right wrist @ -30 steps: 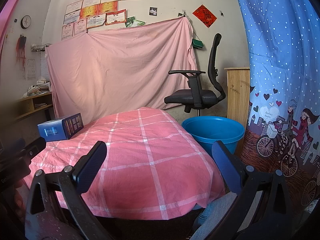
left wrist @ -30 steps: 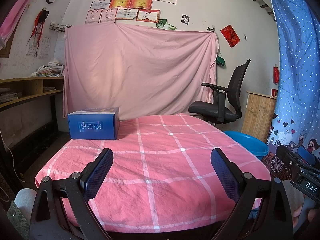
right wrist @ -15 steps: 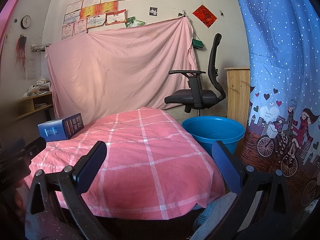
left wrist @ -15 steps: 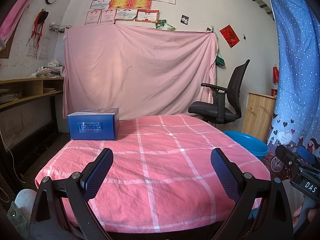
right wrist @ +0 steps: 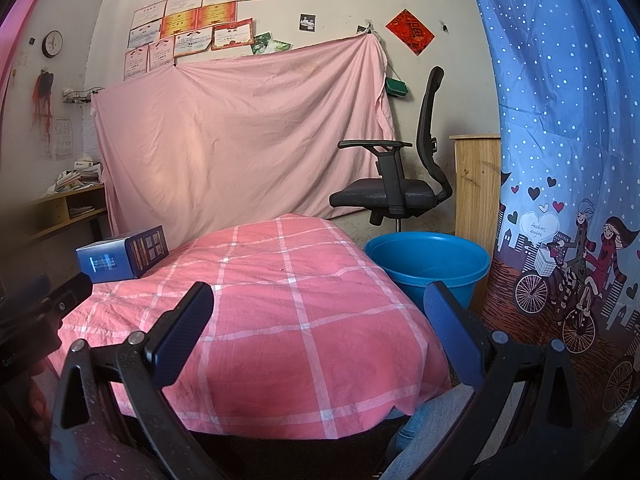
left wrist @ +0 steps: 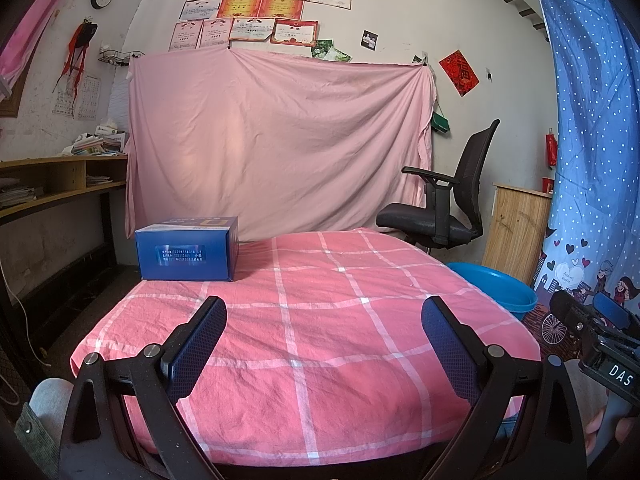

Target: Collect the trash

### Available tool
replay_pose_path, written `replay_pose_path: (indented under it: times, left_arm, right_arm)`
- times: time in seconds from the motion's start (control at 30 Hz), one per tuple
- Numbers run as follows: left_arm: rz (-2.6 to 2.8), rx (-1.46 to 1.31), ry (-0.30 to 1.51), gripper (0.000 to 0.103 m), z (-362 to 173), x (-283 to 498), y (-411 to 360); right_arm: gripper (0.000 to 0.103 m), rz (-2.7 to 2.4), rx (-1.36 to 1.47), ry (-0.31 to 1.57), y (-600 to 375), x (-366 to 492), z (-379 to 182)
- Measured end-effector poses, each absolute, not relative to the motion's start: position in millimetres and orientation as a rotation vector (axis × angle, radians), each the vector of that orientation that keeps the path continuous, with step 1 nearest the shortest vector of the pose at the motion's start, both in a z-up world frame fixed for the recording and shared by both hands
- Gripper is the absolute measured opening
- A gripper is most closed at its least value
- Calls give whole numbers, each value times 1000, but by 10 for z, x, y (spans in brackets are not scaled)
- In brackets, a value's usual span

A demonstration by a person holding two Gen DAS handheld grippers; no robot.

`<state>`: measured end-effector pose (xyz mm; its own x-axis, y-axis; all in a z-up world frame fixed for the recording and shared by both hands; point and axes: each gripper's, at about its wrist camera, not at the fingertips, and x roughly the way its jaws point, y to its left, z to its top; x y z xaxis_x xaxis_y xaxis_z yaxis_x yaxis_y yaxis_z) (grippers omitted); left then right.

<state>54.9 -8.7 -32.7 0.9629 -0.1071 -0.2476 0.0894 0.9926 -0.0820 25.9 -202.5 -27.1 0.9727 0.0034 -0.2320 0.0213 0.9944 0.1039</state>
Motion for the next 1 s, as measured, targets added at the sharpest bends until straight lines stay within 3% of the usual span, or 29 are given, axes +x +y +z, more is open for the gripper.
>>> replay_pose_path:
  times: [1.0]
  left_arm:
    - [-102, -73, 257, 96, -319, 537, -94]
  right_arm:
    - [103, -9, 106, 235, -2021, 258, -269]
